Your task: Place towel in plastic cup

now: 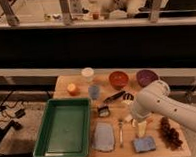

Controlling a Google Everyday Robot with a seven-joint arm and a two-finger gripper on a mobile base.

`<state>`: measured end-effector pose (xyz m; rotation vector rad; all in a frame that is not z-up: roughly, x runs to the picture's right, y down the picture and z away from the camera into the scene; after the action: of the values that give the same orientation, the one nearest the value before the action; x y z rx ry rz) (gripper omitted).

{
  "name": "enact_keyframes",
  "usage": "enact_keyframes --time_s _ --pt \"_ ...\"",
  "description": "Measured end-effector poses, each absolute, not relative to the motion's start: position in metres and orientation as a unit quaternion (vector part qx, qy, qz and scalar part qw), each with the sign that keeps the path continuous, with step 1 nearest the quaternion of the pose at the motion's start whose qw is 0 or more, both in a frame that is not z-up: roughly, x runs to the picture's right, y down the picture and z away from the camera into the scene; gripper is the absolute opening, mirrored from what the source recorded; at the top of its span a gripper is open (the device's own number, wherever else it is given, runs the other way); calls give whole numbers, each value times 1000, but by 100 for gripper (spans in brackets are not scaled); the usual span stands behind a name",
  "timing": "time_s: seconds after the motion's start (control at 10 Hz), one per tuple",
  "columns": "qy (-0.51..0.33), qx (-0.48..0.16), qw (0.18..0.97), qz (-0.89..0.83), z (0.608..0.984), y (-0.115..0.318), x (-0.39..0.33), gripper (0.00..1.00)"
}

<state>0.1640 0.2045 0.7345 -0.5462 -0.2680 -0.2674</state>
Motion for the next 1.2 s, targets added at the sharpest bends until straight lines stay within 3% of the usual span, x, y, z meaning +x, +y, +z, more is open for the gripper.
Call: enact_keyframes --time_s 1.2 --pt "-149 -286 931 -172 729 263 84 100"
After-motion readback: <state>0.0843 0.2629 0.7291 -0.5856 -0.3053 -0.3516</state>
